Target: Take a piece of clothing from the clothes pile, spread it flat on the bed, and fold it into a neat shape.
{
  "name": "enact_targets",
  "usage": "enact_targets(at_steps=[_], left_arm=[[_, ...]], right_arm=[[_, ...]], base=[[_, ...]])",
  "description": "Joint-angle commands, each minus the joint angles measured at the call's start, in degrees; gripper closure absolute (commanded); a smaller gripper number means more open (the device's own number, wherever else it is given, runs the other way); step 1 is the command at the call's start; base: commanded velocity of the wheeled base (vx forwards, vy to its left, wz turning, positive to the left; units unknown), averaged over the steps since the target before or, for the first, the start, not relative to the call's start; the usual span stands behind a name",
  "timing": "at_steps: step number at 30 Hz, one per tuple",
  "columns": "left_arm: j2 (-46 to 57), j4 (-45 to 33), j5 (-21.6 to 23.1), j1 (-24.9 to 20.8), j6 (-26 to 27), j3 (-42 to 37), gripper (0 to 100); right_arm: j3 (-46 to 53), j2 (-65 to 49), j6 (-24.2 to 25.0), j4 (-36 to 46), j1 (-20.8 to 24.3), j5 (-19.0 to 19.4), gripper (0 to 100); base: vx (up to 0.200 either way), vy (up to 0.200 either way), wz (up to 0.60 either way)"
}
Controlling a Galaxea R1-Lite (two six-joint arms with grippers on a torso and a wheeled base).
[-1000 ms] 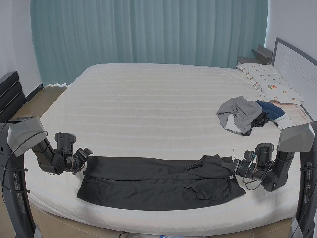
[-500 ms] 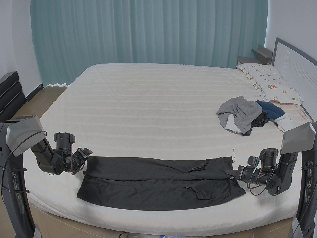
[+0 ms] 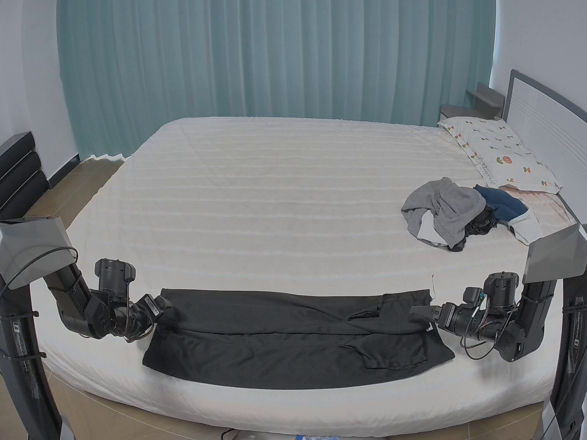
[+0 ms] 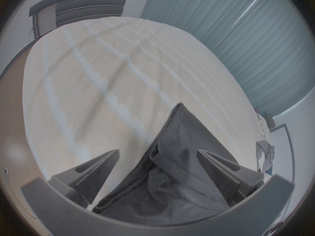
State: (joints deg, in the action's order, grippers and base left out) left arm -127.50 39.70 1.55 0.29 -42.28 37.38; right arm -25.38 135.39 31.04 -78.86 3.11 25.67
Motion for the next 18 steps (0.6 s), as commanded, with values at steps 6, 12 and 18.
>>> enact_targets(at_steps=[6,12,18], left_arm=[[0.41,0.64,-0.67,-2.49,-1.4,-0.37,0],[0.32,0.72,-0.93,-2.49,-1.58,0.24,100],[1.2,0.55,-1.46,-2.31,-1.58,0.15,100]], right_arm=[[-0.37,-2.67,2.62,0.64,2.08,-3.26,0],[0.24,-4.61,3.15,1.34,5.68,-7.83,0],[-1.16,-10.85,9.3,11.27,10.51,-14.6,0]], base=[[0.0,0.0,0.0],[0.0,0.0,0.0],[0.0,0.0,0.0]])
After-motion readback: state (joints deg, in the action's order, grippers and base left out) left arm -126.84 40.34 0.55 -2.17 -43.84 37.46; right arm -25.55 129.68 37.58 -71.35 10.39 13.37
